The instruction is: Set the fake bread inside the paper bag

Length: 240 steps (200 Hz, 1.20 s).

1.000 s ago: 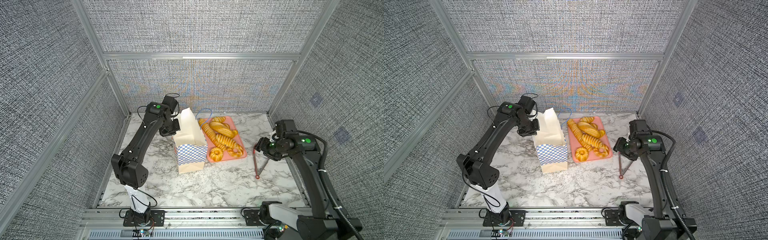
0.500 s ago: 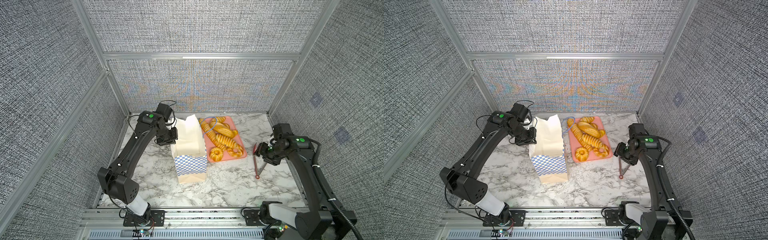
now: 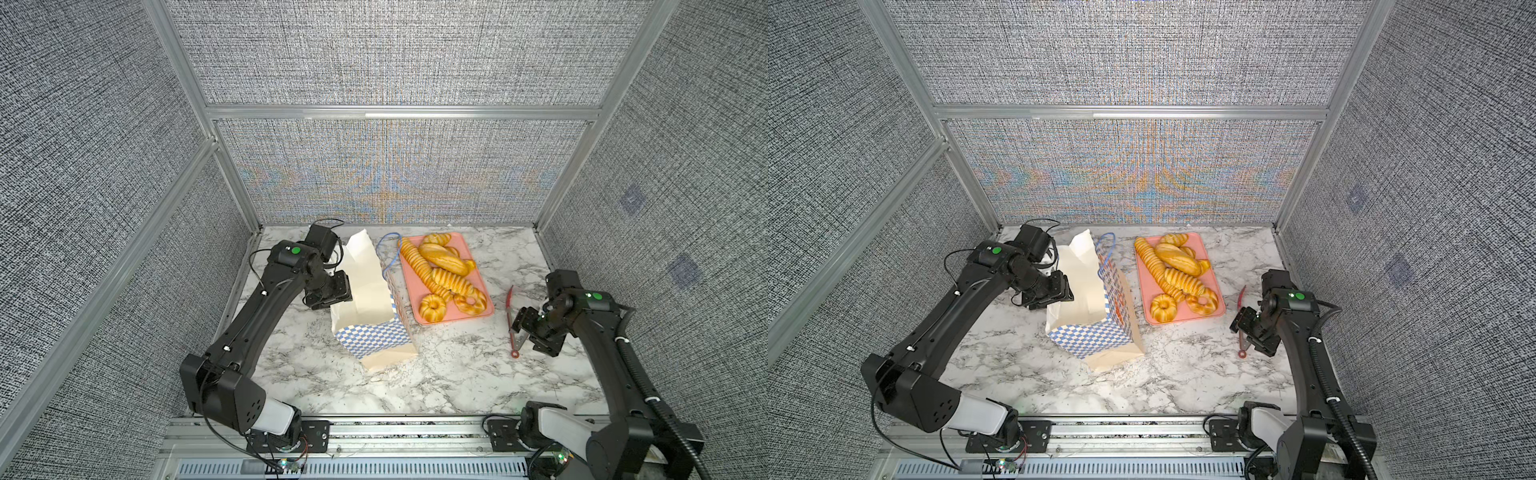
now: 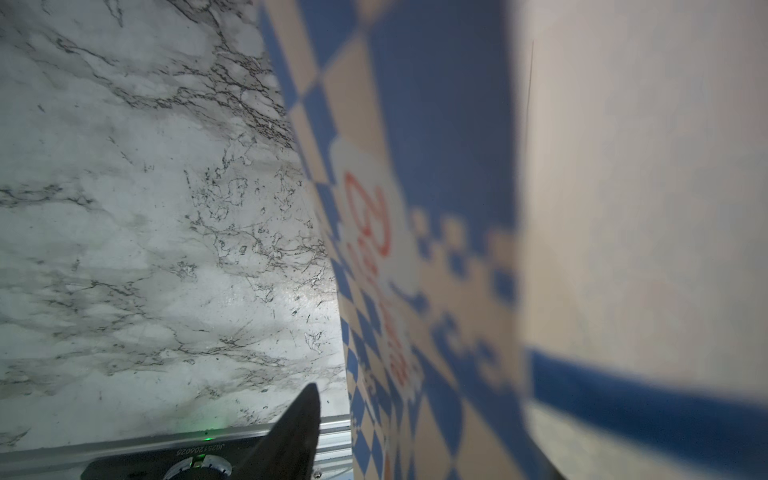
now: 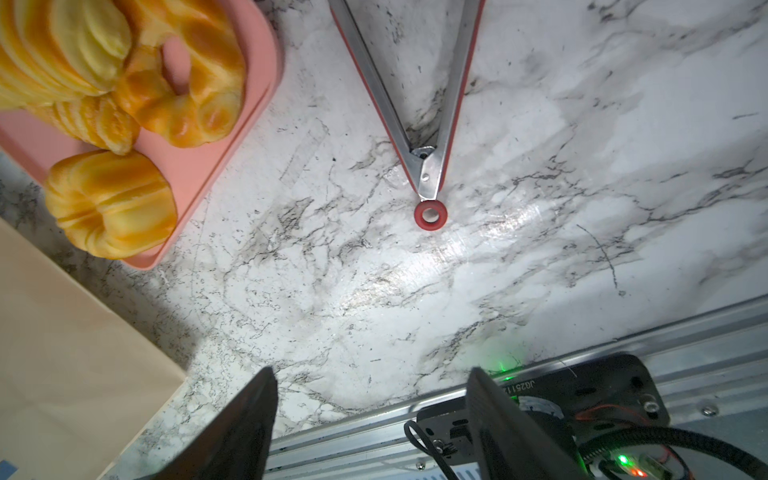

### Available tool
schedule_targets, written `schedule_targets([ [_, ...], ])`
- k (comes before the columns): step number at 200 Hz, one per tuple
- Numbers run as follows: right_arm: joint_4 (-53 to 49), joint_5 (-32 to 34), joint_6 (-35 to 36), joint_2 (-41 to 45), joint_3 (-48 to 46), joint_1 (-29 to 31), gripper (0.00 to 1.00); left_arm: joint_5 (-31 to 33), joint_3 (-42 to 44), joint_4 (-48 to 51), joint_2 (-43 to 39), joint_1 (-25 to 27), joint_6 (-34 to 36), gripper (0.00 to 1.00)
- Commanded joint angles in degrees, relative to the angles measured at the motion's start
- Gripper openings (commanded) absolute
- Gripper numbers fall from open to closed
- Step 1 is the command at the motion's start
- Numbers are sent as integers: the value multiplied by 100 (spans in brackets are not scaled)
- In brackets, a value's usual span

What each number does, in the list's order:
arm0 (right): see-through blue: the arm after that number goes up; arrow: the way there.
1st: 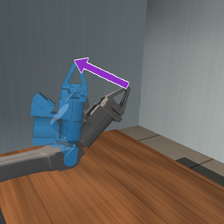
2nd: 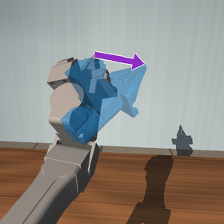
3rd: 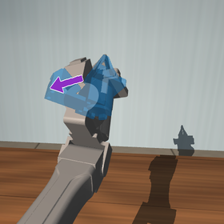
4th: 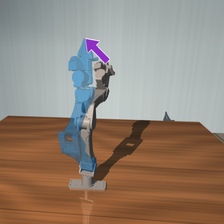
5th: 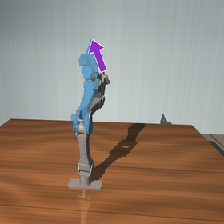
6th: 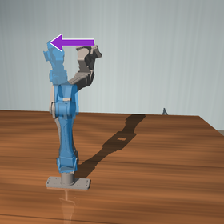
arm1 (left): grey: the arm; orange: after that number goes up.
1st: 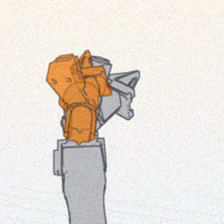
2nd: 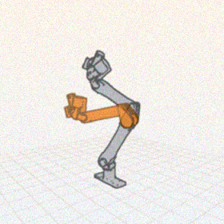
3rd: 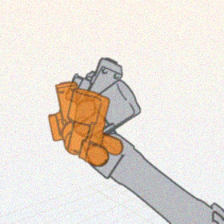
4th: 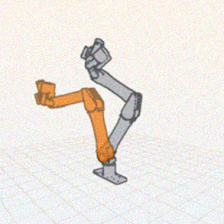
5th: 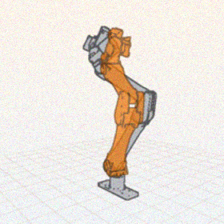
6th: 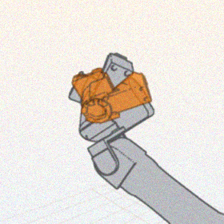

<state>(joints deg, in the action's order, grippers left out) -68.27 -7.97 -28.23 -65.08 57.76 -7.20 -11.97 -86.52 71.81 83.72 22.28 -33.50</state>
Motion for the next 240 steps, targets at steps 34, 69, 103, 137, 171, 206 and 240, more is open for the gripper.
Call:
schedule_targets([
  [34,208,2,-94,-132,-439,-146,77,186,-67,-309,-137,-16,-70,54],
  [69,334,54,-195,-330,-577,-149,77,227,-324,-304,-71,-20,0,59],
  [103,579,173,-251,-426,-789,-149,77,306,-343,-435,-106,-22,136,65],
  [137,917,202,-280,-684,-914,-142,77,162,-344,-667,-283,-18,298,72],
  [171,1111,445,-251,-1057,-840,-141,83,138,-321,-827,-476,-20,332,97],
  [206,1321,677,-110,-1516,-606,-109,96,252,-350,-877,-657,-22,265,98],
  [240,1467,968,178,-2114,-255,-42,96,269,-296,-990,-785,-15,223,98],
])
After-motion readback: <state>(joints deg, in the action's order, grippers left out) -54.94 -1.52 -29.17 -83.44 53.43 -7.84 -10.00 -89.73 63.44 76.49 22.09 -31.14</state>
